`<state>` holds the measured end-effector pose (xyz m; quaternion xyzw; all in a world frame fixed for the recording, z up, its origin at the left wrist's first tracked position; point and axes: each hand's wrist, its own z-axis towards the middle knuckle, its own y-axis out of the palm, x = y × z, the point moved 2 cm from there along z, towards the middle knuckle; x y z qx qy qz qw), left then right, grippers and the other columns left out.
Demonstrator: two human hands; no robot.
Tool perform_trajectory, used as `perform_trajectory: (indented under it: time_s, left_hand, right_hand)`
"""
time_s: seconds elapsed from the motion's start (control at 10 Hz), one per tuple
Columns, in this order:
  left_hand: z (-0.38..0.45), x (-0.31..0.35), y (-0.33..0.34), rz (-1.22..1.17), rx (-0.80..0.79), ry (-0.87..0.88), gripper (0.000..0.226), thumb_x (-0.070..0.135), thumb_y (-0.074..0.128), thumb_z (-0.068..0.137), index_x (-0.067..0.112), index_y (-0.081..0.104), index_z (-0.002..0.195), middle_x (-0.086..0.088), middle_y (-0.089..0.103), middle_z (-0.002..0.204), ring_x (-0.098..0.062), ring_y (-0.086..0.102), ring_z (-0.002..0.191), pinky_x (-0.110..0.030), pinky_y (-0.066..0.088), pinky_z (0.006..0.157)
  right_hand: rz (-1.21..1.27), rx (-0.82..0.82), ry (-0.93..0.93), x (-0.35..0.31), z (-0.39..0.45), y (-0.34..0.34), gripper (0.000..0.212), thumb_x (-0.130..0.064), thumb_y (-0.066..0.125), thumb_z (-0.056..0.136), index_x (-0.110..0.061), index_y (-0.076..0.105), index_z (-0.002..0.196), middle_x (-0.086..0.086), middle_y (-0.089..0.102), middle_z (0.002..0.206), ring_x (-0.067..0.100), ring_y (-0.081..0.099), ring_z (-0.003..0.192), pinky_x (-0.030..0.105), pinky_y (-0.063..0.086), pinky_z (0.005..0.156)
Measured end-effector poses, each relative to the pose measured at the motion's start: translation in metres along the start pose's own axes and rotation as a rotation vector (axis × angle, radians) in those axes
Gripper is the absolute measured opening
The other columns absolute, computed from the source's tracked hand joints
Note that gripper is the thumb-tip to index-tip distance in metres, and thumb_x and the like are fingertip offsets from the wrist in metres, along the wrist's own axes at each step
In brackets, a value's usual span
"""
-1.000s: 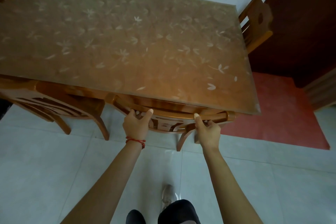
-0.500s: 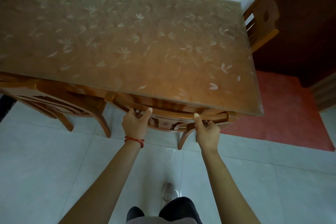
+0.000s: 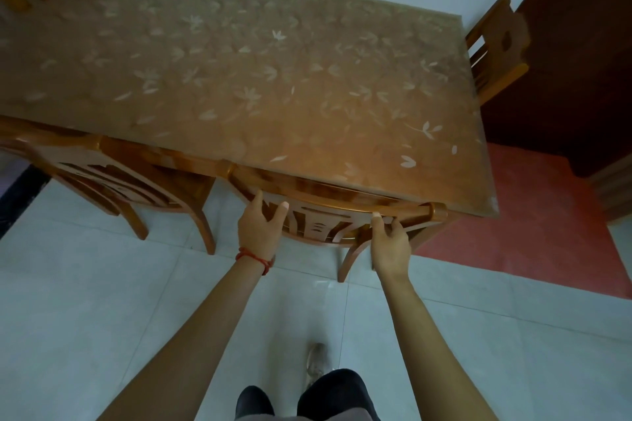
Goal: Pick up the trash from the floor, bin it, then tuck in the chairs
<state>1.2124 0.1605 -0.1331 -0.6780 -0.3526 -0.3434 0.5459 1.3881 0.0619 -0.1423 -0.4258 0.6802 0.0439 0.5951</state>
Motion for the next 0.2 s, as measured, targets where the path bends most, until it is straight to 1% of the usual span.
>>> perform_trajectory:
  time_s: [0.1, 0.2]
  left_hand:
    - [-0.008, -0.009, -0.008, 0.082, -0.037, 0.082, 0.047, 0.026, 0.051, 0.090, 0.000, 0.044, 0.128, -0.021, 0.045, 0.137, -0.026, 0.044, 0.122, -0.038, 0.031, 0.105]
    - [-0.015, -0.023, -0.015, 0.186, -0.080, 0.133, 0.050, 0.029, 0.050, 0.090, 0.002, 0.041, 0.131, -0.021, 0.041, 0.141, -0.032, 0.035, 0.132, -0.042, 0.029, 0.109]
  right_hand:
    - [-0.061, -0.039, -0.076, -0.001, -0.013, 0.001, 0.028, -0.029, 0.045, 0.094, -0.007, 0.052, 0.109, 0.003, 0.060, 0.087, 0.021, 0.056, 0.083, 0.028, 0.041, 0.073]
    - [-0.160, -0.084, -0.137, -0.002, -0.029, 0.006, 0.023, -0.029, 0.048, 0.093, -0.008, 0.053, 0.100, 0.005, 0.062, 0.087, 0.022, 0.059, 0.081, 0.023, 0.038, 0.058]
